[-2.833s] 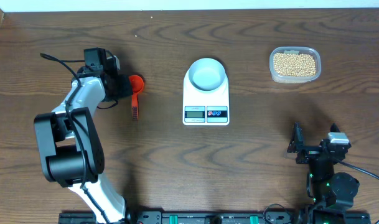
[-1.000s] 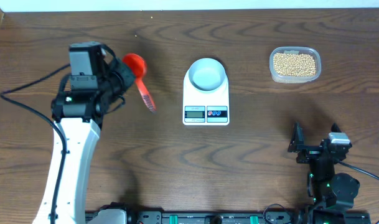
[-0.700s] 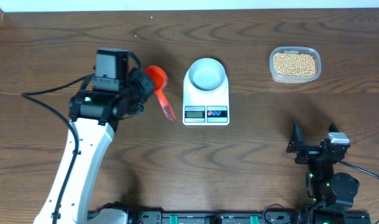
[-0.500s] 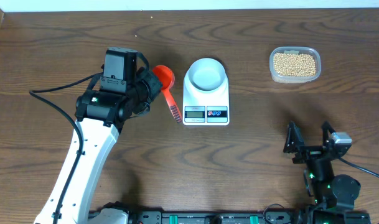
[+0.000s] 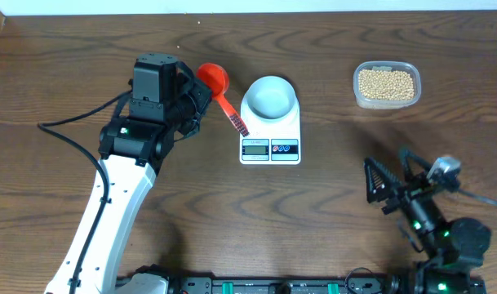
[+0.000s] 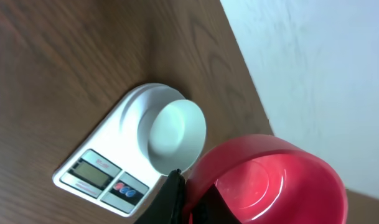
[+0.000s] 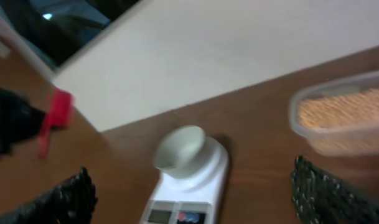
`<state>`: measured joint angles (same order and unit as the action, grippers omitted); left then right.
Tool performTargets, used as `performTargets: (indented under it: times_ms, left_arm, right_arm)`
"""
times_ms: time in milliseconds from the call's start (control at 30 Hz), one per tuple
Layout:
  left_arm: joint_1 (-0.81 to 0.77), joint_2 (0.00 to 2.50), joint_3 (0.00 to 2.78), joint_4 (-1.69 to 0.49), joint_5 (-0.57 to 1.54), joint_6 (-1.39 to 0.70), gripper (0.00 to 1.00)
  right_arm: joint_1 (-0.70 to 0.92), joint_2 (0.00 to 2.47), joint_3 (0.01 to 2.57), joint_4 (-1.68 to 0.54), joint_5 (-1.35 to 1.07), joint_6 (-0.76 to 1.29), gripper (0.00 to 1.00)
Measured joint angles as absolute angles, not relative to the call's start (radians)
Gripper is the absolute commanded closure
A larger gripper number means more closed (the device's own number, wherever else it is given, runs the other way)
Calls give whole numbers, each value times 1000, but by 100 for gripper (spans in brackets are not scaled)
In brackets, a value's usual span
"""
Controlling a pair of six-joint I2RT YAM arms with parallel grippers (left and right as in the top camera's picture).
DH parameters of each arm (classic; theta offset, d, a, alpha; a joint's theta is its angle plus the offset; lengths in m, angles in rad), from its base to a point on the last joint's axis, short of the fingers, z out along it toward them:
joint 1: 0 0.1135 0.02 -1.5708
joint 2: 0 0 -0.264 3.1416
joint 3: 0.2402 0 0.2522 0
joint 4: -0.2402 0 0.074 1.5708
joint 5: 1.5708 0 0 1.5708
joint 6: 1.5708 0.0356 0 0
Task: Scoop item into bowl and weigh 50g on scale
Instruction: 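Lift the red scoop with the left gripper toward the scale, then hand the red scoop from the left gripper to the right gripper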
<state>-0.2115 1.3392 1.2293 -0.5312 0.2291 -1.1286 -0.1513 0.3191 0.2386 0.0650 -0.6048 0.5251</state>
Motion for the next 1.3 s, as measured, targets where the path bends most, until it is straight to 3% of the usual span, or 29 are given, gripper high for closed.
performTargets:
  times_ms: [533, 967, 1167, 1300]
  left_arm:
    - [-215, 1339, 1229, -510, 203, -1554, 92]
    - [-246, 1347, 1229, -513, 203, -1687, 93]
    - [-270, 1407, 1229, -519, 204, -1702, 93]
    - [-305, 1451, 1229, -519, 213, -1708, 93]
  right_arm:
    - [-138, 1146, 932, -56, -1024, 545, 1]
    - [159, 1398, 1039, 11, -895, 756, 1]
    - [268, 1411, 1040, 49, -809, 781, 20]
    - [313, 1411, 1041, 22, -783, 759, 25]
